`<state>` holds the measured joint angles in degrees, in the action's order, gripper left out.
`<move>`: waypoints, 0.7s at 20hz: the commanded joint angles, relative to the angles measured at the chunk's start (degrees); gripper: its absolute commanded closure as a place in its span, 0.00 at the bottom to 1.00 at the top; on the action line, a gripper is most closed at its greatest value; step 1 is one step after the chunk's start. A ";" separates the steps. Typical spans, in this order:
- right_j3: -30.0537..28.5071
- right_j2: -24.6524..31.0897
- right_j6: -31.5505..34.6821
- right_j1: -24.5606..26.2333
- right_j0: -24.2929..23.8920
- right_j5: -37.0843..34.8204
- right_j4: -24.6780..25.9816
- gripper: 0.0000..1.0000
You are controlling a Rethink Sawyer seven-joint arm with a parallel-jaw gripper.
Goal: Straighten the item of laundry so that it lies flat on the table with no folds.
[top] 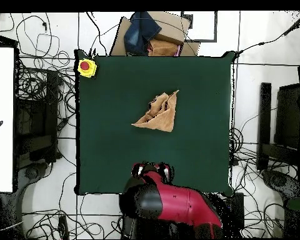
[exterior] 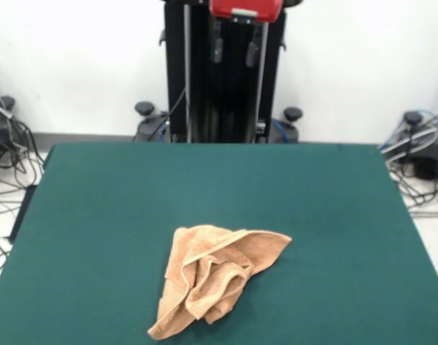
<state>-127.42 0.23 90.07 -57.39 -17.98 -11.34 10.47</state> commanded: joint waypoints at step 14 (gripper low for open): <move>16.24 -0.40 10.24 26.86 8.86 11.80 -0.08 0.00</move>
<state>-119.96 -0.30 90.07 -38.32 -10.80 -3.97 12.73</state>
